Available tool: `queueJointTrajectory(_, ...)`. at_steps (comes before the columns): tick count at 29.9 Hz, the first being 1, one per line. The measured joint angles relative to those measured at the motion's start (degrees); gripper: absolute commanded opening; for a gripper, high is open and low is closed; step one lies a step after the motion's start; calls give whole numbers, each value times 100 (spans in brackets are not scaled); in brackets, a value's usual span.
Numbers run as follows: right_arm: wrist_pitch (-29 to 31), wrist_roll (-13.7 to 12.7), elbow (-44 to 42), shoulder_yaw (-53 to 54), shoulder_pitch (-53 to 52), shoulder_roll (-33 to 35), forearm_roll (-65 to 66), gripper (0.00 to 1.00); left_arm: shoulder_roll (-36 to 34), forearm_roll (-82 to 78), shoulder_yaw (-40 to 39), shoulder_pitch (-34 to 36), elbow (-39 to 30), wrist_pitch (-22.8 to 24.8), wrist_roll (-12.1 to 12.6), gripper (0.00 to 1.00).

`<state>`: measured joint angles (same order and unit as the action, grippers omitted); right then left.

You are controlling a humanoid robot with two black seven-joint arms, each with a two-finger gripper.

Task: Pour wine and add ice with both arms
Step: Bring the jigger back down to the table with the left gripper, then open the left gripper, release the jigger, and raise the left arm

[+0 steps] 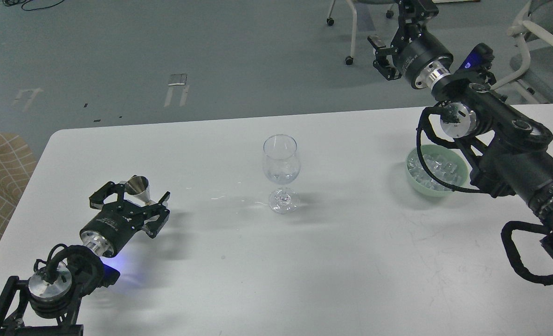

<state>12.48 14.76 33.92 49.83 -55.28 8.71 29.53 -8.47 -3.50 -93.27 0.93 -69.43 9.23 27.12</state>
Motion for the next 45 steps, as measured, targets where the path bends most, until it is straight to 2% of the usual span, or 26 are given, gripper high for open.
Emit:
queueJointTrajectory(14, 0, 0, 0, -4, -1, -16, 0, 100, -111, 21, -55, -254, -32, 201, 88, 98)
queueJointTrajectory(22, 0, 1, 1, -9, 6, 8, -8, 100, -384, 64, -237, -651, -105, 498, 88, 98)
queueJointTrajectory(27, 0, 2, 1, -9, 8, 11, -9, 100, -606, 92, -500, -965, -109, 858, 88, 98)
queueJointTrajectory(33, 0, 8, 1, -9, 9, 24, -9, 100, -902, 74, -1006, -1046, 38, 1738, 88, 98)
queueJointTrajectory(38, 0, 9, 2, -10, 9, 25, -2, 100, -1512, -37, -1163, -638, 367, 1873, 89, 98)
queueJointTrajectory(42, 0, 9, 3, -17, 7, 26, 0, 100, -1879, -638, -1129, 203, 1021, 1879, 87, 98)
queueJointTrajectory(45, 0, 9, 12, -18, 2, 33, 0, 100, -2011, -1200, -1096, 867, 1636, 1880, -39, 98)
